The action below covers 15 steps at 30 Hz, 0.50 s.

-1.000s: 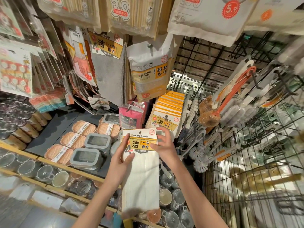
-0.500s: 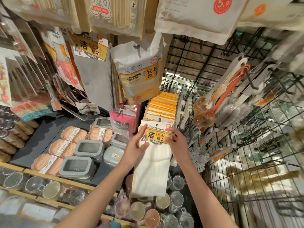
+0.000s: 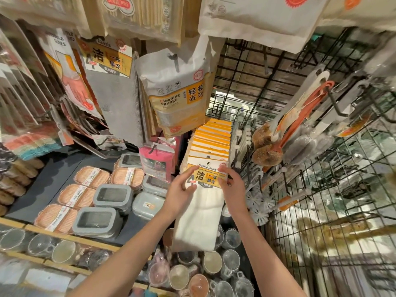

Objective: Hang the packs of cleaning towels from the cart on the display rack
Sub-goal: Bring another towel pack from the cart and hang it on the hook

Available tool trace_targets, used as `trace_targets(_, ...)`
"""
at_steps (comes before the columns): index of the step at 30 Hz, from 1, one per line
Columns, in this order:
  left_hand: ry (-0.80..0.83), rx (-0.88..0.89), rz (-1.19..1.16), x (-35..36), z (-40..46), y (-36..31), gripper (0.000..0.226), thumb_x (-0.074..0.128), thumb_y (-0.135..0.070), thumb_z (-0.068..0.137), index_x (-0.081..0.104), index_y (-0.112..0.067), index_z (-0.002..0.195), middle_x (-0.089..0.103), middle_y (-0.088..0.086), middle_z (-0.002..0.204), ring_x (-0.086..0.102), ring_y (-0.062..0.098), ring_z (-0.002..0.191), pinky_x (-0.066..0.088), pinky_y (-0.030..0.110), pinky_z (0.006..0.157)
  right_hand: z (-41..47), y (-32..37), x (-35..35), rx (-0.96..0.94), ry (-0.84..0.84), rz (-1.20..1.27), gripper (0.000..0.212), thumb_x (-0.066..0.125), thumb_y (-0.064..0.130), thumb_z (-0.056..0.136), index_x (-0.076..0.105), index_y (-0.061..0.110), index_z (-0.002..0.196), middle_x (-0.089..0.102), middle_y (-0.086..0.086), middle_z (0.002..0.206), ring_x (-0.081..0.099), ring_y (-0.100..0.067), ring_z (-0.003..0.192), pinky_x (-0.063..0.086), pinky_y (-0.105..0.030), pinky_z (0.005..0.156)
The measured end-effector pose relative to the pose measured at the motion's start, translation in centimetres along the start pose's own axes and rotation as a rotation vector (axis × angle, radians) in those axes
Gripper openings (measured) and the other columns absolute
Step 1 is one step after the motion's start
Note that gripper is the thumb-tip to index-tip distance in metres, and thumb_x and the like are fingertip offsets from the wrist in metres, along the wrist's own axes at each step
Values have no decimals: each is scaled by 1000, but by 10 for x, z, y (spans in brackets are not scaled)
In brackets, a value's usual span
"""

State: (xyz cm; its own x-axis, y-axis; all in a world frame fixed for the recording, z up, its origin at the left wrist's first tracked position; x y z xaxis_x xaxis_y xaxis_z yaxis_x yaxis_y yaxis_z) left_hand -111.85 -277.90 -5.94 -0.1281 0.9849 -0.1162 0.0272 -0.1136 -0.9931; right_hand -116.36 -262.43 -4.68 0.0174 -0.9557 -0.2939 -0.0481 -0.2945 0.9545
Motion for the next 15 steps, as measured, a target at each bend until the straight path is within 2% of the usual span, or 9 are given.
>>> trace_targets(2, -24, -10, -8, 0, 4, 1, 56, 56, 16, 87, 54, -23, 127, 52, -13, 134, 42, -4, 127, 31, 2, 99, 1, 2, -1, -18, 5, -18, 25, 55, -2, 90, 64, 13, 108, 56, -4, 125, 52, -14, 115, 44, -31, 99)
trace_targets(5, -70, -19, 59, -2, 11, 5, 58, 55, 17, 85, 56, -24, 126, 58, 5, 125, 50, 12, 113, 38, 12, 85, 3, 5, 0, -78, 3, -96, 25, 54, -4, 89, 64, 9, 108, 49, -12, 123, 49, -1, 97, 39, -4, 82)
trace_targets(6, -74, -16, 97, -2, 13, 6, 59, 56, 17, 85, 56, -24, 127, 56, 10, 121, 51, 10, 103, 37, 11, 80, 3, 6, 1, -83, 1, -99, 25, 54, -5, 89, 64, 8, 109, 44, -14, 123, 47, 0, 95, 37, 0, 78)
trace_targets(9, -74, -17, 76, 0, 15, 7, 60, 54, 19, 85, 57, -25, 126, 49, 12, 118, 51, -18, 88, 38, 1, 84, 2, 5, 3, -84, 19, -53, 28, 55, -8, 88, 62, 5, 111, 36, -17, 124, 44, -2, 99, 35, 4, 77)
trace_targets(11, -83, -47, 31, 0, 18, 6, 59, 52, 19, 86, 58, -22, 128, 52, 11, 126, 53, -13, 101, 40, 4, 90, 2, 6, 3, -83, 41, -44, 29, 55, -8, 88, 61, 9, 110, 34, -17, 125, 44, -9, 101, 35, 3, 77)
trace_targets(13, -86, -82, -33, -2, 23, 6, 56, 50, 19, 87, 58, -19, 127, 55, 11, 132, 55, 8, 118, 40, 13, 101, 2, 6, 4, -79, 45, -48, 29, 56, -7, 87, 61, 11, 110, 34, -18, 126, 44, -17, 106, 35, 3, 77)
trace_targets(15, -89, -113, -113, -4, 26, 3, 53, 51, 18, 88, 59, -21, 123, 58, 8, 132, 53, 16, 124, 40, 17, 102, 2, 6, 4, -74, 40, -49, 29, 56, -6, 88, 61, 11, 110, 35, -18, 127, 43, -19, 108, 35, 4, 77)
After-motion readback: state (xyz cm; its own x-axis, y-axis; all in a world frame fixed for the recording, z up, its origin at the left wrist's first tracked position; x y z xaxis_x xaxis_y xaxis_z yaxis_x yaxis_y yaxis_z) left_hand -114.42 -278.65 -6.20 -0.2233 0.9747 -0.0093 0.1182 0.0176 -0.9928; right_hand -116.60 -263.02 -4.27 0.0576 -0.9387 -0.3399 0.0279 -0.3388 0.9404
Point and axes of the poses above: each hand's wrist, its own z-axis towards the middle knuckle, its own x-axis out of the palm, y = z × x, the point moved 1 cm from there along z, towards the middle knuckle
